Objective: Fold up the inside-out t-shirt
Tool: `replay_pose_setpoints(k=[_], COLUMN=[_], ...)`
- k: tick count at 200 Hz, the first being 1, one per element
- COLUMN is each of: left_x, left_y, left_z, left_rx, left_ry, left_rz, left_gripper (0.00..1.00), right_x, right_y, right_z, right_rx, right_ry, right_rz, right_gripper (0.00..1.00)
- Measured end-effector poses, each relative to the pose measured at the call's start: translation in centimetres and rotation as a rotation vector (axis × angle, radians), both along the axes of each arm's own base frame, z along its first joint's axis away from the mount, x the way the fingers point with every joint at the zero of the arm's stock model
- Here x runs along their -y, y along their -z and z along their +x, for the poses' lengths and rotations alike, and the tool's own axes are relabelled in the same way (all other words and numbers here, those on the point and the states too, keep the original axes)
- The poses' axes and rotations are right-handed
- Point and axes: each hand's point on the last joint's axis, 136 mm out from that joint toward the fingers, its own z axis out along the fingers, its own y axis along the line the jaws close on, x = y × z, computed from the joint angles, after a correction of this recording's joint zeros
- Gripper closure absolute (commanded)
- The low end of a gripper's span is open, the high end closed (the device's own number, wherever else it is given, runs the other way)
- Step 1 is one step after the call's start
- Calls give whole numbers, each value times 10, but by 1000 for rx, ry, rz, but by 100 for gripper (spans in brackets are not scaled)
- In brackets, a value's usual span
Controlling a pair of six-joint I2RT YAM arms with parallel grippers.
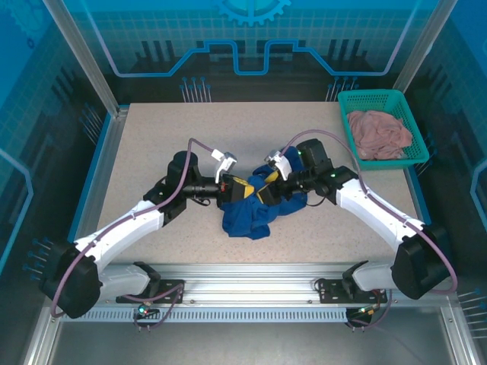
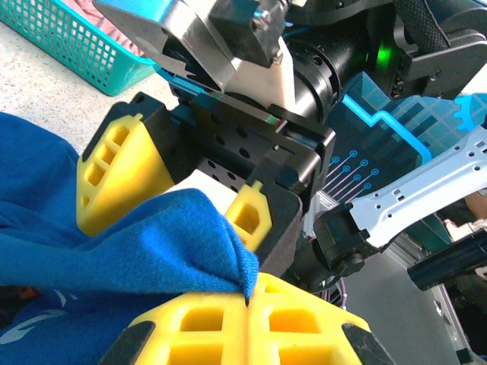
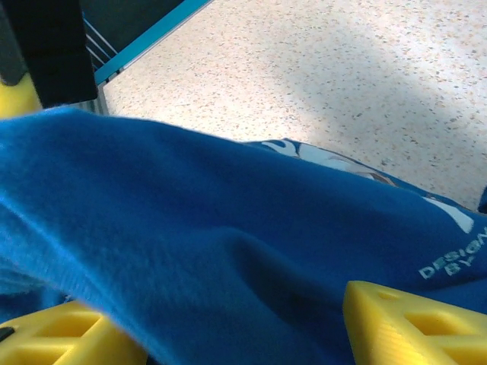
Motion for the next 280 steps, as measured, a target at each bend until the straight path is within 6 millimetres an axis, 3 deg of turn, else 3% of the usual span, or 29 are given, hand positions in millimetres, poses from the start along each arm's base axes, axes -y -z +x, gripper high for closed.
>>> replay_pose_setpoints(k=[26,54,71,86,111,137,161,180,209,237,263,280], left_x=[-1,-3,-8,-16,-37,-50,-57,-70,-88,-97,-79,-59], left_y=[2,0,0,5,23,35,27,34,43,23,0,2], left_z=[0,3,8,20,46,65,81,87,83,61,40,33], left_rx=[-4,9,14,22,11,-1,13,5,-10,33,60,52], left_ry=[-6,-31,-81,-165,-365,-483,-557,-619,-677,-671,-564,-482], left_rz=[7,10,25,59,164,269,324,377,443,376,256,235], left_gripper=[100,100,100,100,100,90,78,64,48,34,32,32], right_x=[-5,-14,-13,-11,1,-2,-7,-10,-12,-12,-11,-12], right_y=[4,21,31,25,-4,-40,-51,-58,-60,-58,-56,-54], right_z=[-4,1,4,4,1,-5,-6,-5,-3,-1,2,4], right_rx=[-1,-22,-57,-56,-45,-34,-72,-91,-103,-99,-97,-103], right_ry=[-19,-33,-15,-2,39,33,28,23,25,37,52,56], right_rz=[0,-16,-33,-17,71,200,279,316,334,328,321,317], right_gripper=[38,76,90,100,100,100,100,100,100,100,100,100])
